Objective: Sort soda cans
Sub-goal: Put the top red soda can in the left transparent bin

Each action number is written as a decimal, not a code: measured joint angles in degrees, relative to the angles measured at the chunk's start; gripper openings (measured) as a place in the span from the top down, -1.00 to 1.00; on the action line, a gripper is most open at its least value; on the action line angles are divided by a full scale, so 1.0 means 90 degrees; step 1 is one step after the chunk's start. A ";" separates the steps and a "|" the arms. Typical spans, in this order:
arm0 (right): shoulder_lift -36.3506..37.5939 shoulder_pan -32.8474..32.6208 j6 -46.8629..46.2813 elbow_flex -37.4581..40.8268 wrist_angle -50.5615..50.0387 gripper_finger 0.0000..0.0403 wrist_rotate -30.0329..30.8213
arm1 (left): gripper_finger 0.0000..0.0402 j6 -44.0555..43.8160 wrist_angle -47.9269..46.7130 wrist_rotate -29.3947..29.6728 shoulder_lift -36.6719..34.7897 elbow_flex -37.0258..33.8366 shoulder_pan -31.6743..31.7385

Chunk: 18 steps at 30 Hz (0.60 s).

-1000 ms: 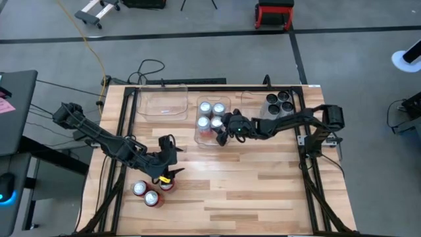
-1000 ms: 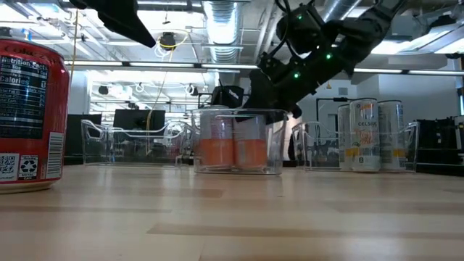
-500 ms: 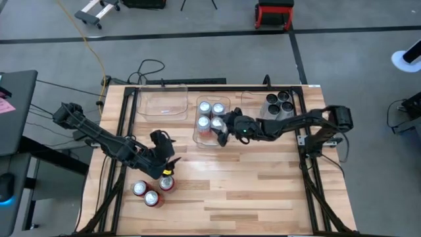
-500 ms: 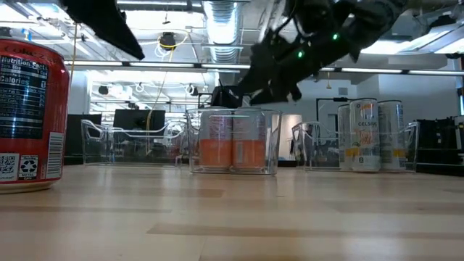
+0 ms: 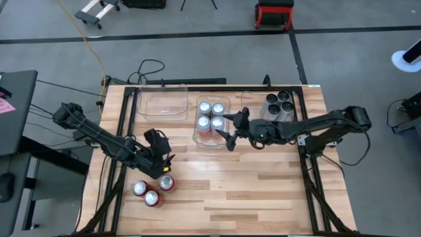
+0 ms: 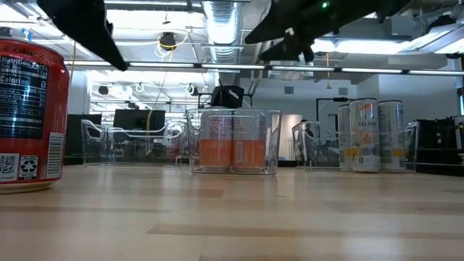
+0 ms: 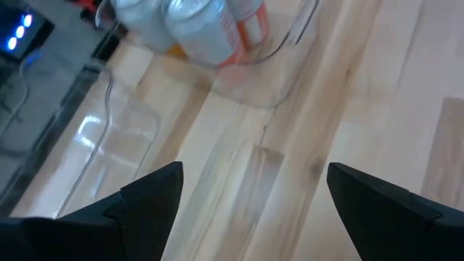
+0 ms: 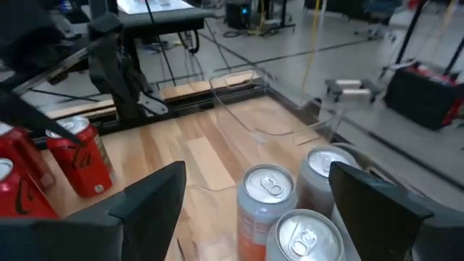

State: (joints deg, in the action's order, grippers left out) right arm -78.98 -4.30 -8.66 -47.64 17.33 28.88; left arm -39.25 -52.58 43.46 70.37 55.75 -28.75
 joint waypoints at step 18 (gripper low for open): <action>-0.0641 -0.0842 0.0402 0.0003 0.2150 -0.61 -0.0450 | -0.67 0.0301 -0.0280 0.0335 0.0000 0.0000 0.0350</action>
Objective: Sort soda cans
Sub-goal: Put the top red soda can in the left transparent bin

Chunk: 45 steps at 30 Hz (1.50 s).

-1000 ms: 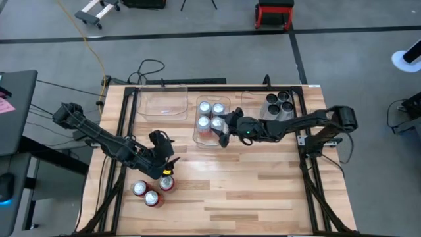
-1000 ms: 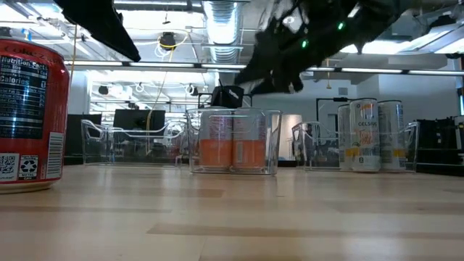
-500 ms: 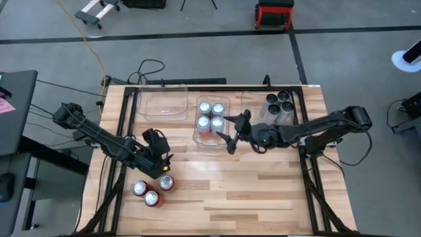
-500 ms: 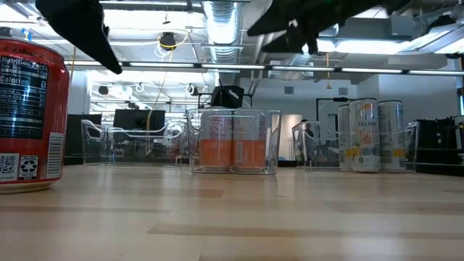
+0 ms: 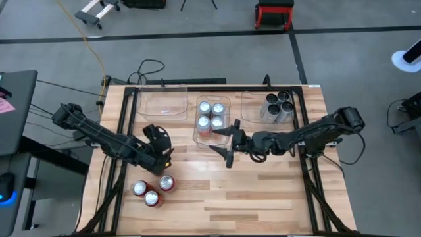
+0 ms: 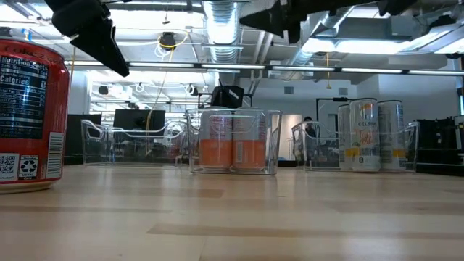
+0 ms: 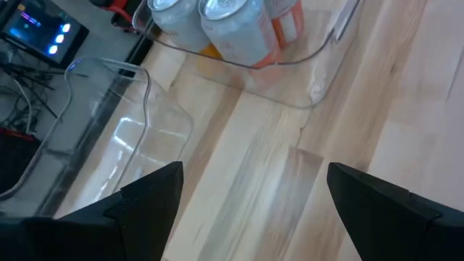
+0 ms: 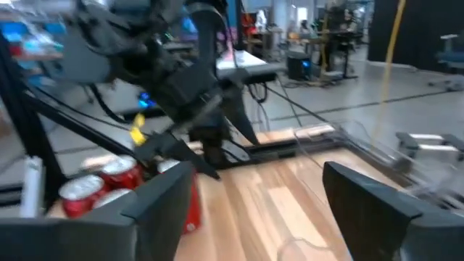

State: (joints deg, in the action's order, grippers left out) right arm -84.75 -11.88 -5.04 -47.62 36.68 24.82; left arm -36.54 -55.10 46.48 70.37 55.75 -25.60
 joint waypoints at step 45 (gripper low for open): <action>0.0750 -0.0542 -0.0284 -0.0007 -0.0716 -0.17 -0.0787 | -0.92 -0.0452 -0.1963 -0.3857 -0.0070 0.0432 -0.0082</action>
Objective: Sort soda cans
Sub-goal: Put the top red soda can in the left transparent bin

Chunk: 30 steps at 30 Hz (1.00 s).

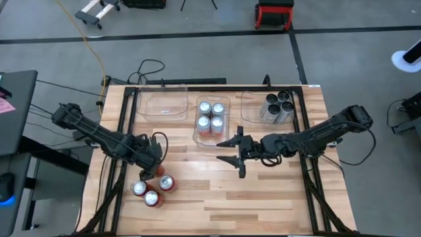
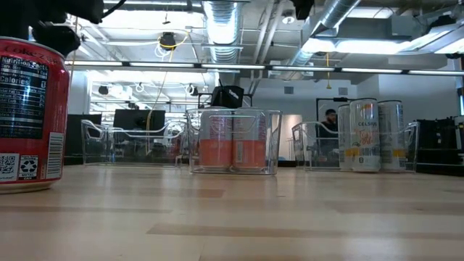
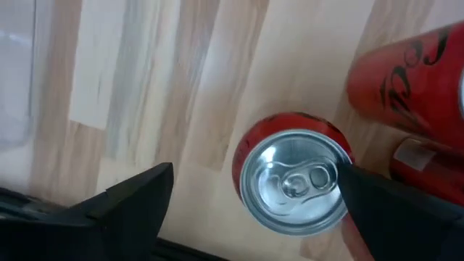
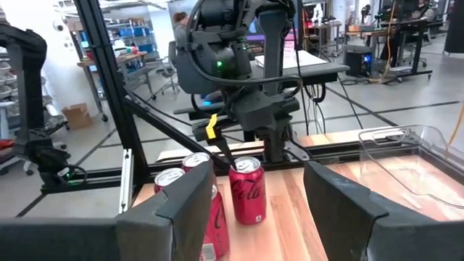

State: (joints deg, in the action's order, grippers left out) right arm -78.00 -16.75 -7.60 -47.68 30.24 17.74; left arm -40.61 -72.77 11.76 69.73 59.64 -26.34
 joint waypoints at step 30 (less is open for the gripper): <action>-0.0002 0.0172 -0.0279 0.0007 -0.0534 -0.17 0.0007 | -0.93 0.0554 0.0415 -0.0176 -0.0044 -0.0209 -0.0074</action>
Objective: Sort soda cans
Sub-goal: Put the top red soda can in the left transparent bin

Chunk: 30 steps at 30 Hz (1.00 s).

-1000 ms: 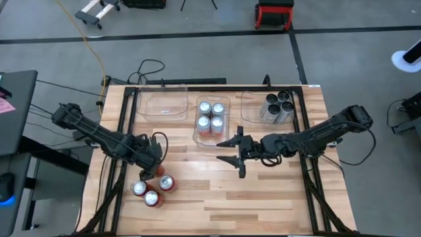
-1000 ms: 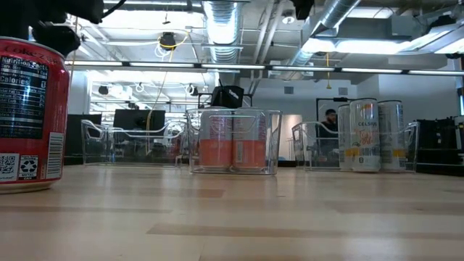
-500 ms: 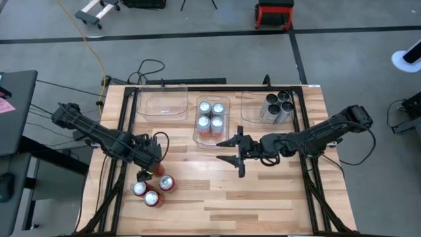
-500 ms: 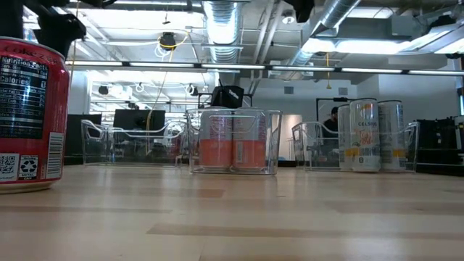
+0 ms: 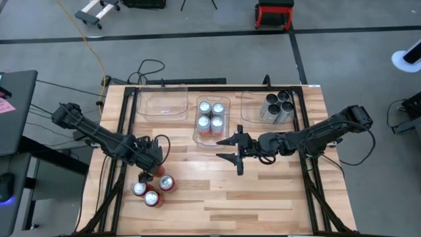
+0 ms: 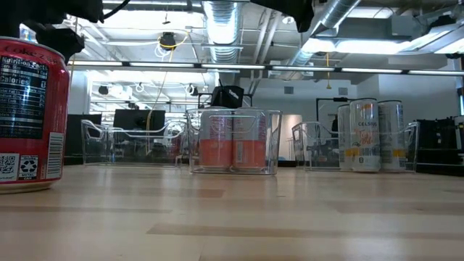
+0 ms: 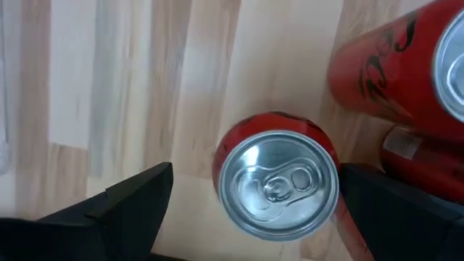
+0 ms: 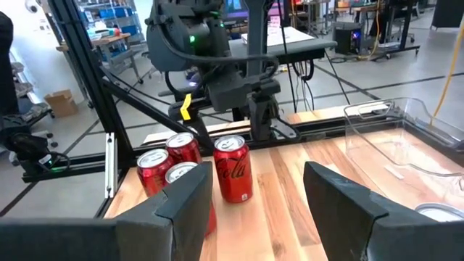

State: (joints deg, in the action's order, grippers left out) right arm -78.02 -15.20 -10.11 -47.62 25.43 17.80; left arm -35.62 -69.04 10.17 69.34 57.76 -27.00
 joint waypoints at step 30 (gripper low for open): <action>0.0000 -0.0010 -0.0075 0.0000 -0.0015 -0.17 0.0005 | -0.52 0.0475 0.0771 0.0224 0.0177 -0.0385 -0.0002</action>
State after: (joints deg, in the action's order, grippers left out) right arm -78.02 -15.29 -10.78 -47.62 25.30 17.85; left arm -31.35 -62.10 12.19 70.93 54.30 -27.03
